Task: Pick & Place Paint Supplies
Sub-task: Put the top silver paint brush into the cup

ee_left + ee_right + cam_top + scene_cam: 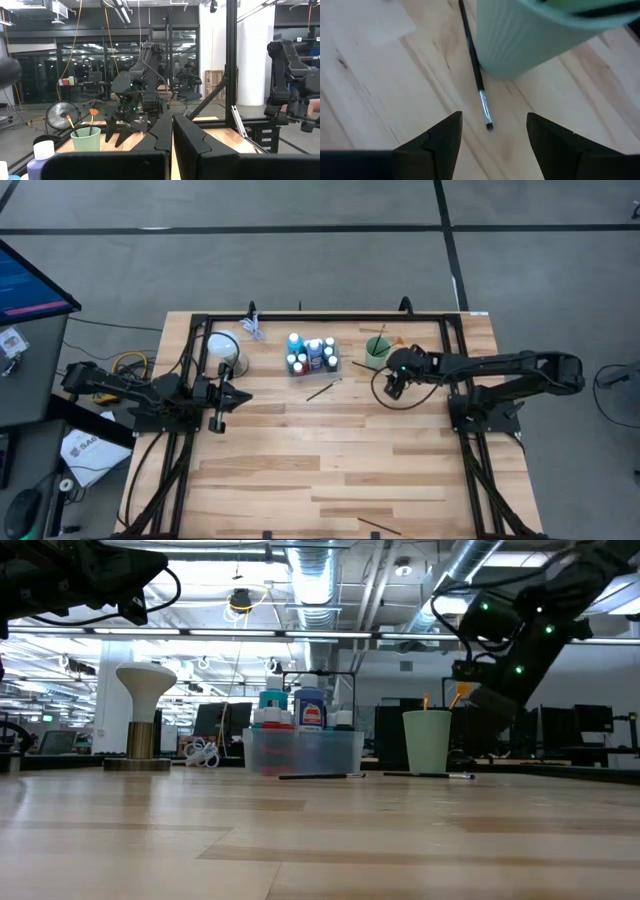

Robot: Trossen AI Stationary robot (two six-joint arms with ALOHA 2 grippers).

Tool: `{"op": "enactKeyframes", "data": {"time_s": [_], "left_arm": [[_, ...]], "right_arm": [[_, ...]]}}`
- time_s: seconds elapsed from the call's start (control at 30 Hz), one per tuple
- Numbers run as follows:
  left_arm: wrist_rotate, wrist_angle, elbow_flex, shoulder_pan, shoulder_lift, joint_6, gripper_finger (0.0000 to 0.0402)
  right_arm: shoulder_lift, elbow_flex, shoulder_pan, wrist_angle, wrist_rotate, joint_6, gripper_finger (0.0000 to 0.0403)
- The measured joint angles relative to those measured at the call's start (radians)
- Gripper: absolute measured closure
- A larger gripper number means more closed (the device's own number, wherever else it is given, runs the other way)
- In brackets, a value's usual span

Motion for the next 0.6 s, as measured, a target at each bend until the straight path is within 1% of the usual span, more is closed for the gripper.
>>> {"op": "enactKeyframes", "data": {"time_s": [0.13,0.3,0.6], "left_arm": [[0.000,0.000,0.000,0.000,0.000,0.000,0.0400],[0.000,0.000,0.000,0.000,0.000,0.000,0.0400],[0.000,0.000,0.000,0.000,0.000,0.000,0.0400]], "right_arm": [[0.001,-0.043,-0.018,0.066,-0.002,-0.028,0.0188],[0.001,-0.102,-0.036,0.176,-0.033,-0.059,0.0187],[0.001,-0.202,-0.074,0.298,-0.049,-0.067,0.0200]]}}
